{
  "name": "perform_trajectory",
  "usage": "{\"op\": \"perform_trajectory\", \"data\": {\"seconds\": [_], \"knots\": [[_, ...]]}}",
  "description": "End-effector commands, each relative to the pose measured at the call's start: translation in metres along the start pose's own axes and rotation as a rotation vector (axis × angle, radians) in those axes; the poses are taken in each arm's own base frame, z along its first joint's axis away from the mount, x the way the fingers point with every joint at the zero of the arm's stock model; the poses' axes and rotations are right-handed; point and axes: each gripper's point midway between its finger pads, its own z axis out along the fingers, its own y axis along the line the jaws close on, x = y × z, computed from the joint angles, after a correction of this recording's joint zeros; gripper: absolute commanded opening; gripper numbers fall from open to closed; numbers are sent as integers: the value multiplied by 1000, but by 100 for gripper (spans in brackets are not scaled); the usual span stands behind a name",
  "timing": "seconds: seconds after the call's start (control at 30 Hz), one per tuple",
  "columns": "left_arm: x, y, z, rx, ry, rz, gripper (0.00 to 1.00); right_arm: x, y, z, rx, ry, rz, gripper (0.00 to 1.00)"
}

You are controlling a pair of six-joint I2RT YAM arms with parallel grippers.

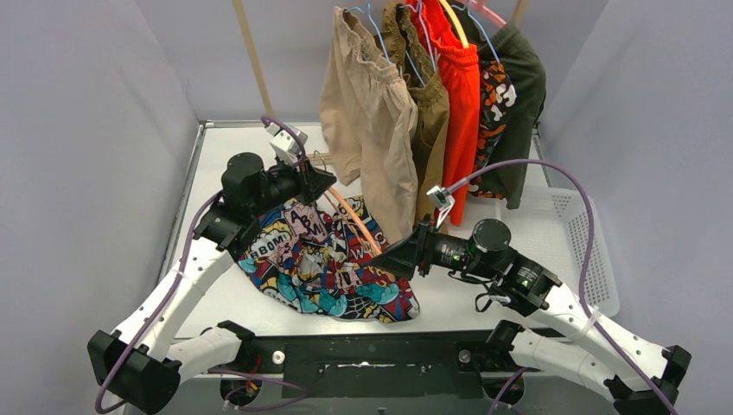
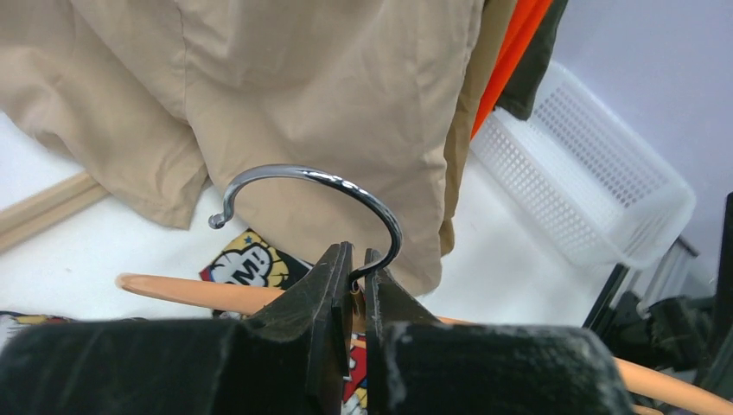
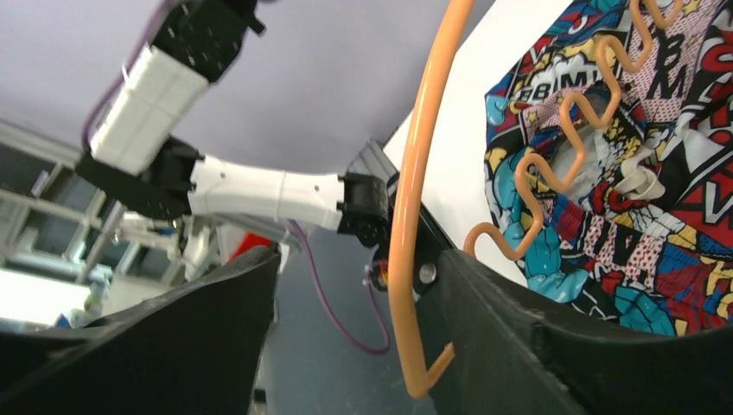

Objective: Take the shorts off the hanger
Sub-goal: Place the hanger on the clothes rod.

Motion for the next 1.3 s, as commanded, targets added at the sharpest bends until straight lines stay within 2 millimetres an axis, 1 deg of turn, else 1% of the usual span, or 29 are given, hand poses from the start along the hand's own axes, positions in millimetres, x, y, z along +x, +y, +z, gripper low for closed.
{"op": "perform_trajectory", "data": {"seconds": [0.0,0.13,0.17,0.2,0.27,0.3,0.33,0.43,0.53,0.57,0.63,0.67,0.7,0.87,0.9,1.0,1.07,1.1,1.17,1.23,1.27], "knots": [[-17,-20,-11,84,27,126,0,13,32,3,-158,139,-112,62],[-19,-30,-12,133,57,131,0,17,37,11,-208,161,-119,49],[-19,-30,-12,135,60,136,0,18,38,12,-221,166,-118,47],[-20,-31,-12,138,62,140,0,20,40,13,-236,172,-116,43],[-21,-31,-12,140,68,156,0,24,40,17,-252,194,-107,29],[-20,-31,-13,141,74,163,0,25,41,18,-258,202,-100,23],[-20,-31,-13,142,79,170,0,28,41,20,-264,212,-92,21],[-22,-28,-13,129,79,183,0,34,44,23,-283,223,-82,18],[-23,-29,-12,134,76,184,0,38,43,27,-284,226,-70,17],[-23,-29,-12,135,78,179,0,38,41,28,-279,223,-64,19],[-23,-30,-13,137,77,173,0,36,38,32,-260,206,-51,33],[-24,-30,-13,138,75,171,0,34,36,33,-253,194,-46,33],[-23,-30,-14,136,75,170,0,34,36,34,-259,189,-41,30],[-22,-26,-18,113,49,194,0,36,39,41,-293,205,-16,3],[-25,-20,-19,75,37,196,0,35,39,42,-297,201,-16,0],[-31,-12,-22,13,14,193,0,28,35,48,-270,159,-18,0],[-35,-9,-28,-25,-2,184,21,22,37,51,-274,131,-31,0],[-36,-6,-31,-47,-11,181,35,18,39,52,-280,116,-38,0],[-35,0,-41,-98,-28,174,55,10,43,54,-285,82,-54,0],[-31,4,-51,-132,-46,163,69,1,46,58,-292,53,-67,0],[-31,3,-57,-138,-58,156,73,-2,45,62,-286,44,-68,0]]}}
